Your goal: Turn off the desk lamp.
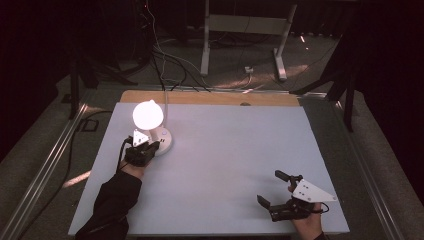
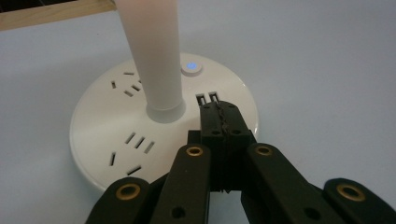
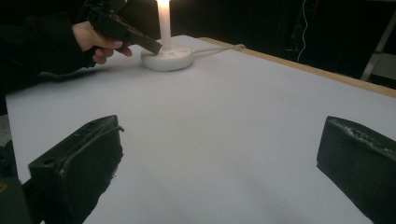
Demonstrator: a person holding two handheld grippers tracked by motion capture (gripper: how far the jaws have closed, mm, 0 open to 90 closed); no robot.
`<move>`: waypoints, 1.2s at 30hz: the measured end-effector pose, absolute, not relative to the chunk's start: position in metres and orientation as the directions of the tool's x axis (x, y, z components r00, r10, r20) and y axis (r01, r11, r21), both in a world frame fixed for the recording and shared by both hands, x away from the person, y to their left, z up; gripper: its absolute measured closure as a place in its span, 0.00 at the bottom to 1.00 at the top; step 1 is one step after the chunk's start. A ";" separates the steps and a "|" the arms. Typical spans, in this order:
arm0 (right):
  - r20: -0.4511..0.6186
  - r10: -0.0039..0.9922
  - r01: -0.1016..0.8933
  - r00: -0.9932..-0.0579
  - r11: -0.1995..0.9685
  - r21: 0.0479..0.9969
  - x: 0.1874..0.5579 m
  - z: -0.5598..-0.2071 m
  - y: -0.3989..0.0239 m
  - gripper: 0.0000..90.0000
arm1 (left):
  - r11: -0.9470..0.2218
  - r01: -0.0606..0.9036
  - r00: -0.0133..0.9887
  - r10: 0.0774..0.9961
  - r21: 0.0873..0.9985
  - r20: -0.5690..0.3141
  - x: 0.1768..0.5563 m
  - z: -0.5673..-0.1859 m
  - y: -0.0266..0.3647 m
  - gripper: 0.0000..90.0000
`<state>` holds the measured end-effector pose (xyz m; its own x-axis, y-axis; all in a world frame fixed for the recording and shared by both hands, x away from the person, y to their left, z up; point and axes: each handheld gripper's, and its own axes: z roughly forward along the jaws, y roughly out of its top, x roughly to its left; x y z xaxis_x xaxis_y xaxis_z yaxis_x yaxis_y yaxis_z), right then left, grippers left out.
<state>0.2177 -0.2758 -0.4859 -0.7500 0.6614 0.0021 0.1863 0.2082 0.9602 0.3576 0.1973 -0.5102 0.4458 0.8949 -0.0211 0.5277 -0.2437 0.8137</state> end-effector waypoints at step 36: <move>0.003 0.662 0.187 -0.749 0.207 0.960 0.218 -0.486 -0.276 0.00 | -0.234 0.523 0.442 0.897 0.820 -0.026 0.359 -0.503 0.198 1.00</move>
<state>0.2179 -0.2757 -0.4861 -0.7494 0.6622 0.0034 0.1869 0.2067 0.9604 0.3587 0.1983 -0.5031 0.4418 0.8967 -0.0263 0.5228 -0.2335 0.8199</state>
